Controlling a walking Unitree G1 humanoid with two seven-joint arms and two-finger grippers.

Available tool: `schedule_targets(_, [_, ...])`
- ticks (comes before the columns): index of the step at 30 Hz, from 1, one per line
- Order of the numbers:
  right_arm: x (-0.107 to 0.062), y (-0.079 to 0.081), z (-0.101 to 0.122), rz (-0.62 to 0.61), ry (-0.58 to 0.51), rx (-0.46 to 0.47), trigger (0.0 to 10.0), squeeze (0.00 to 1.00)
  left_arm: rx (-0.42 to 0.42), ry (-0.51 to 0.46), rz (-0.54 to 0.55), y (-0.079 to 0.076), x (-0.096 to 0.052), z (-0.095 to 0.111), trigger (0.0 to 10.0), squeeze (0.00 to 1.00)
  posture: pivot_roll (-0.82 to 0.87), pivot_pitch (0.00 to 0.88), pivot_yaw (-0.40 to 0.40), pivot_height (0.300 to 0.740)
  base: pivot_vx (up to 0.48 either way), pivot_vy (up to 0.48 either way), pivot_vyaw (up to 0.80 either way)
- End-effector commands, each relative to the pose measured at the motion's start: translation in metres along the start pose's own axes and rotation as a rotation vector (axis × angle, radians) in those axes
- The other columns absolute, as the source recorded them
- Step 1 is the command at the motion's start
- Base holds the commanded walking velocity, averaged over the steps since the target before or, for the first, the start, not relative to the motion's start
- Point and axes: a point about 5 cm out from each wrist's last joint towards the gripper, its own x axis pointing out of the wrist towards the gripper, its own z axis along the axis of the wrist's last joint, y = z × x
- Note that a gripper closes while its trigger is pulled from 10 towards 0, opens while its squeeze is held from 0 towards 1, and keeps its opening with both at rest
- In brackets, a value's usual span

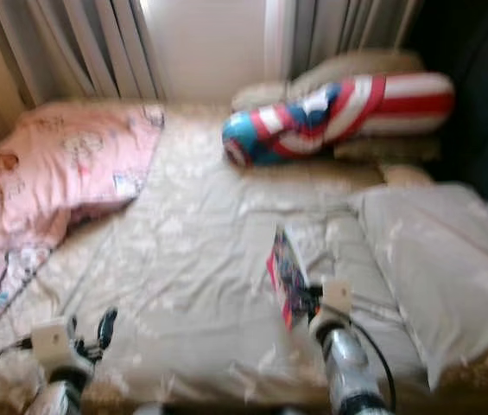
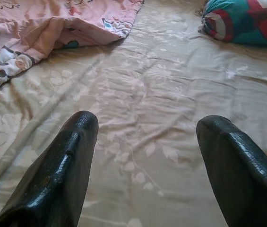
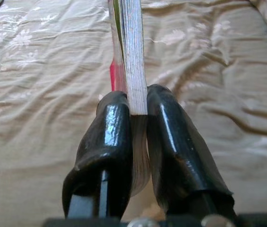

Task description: Clean up the room

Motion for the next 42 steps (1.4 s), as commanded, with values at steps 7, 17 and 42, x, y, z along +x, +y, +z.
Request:
schedule_targets(7, [0.008,-0.001,0.018,-0.017,-0.040,0.043,10.0,0.00,0.026,0.000,-0.009,0.002,-0.005,0.007,10.0,0.00,0.11,0.073,-0.014,0.648,0.000,0.000,0.00])
schedule_targets(17, [0.019,0.005,0.035,-0.016,-0.059,0.168,10.0,0.00,0.052,0.019,-0.011,0.007,-0.016,0.011,10.0,0.00,0.14,0.122,0.006,0.648,0.000,0.000,0.00])
schedule_targets(42, [-0.003,-0.005,-0.018,-0.014,0.119,0.380,10.0,0.00,0.097,0.073,-0.029,0.013,-0.032,0.015,10.0,0.00,0.15,0.192,0.040,0.648,0.000,0.000,0.00])
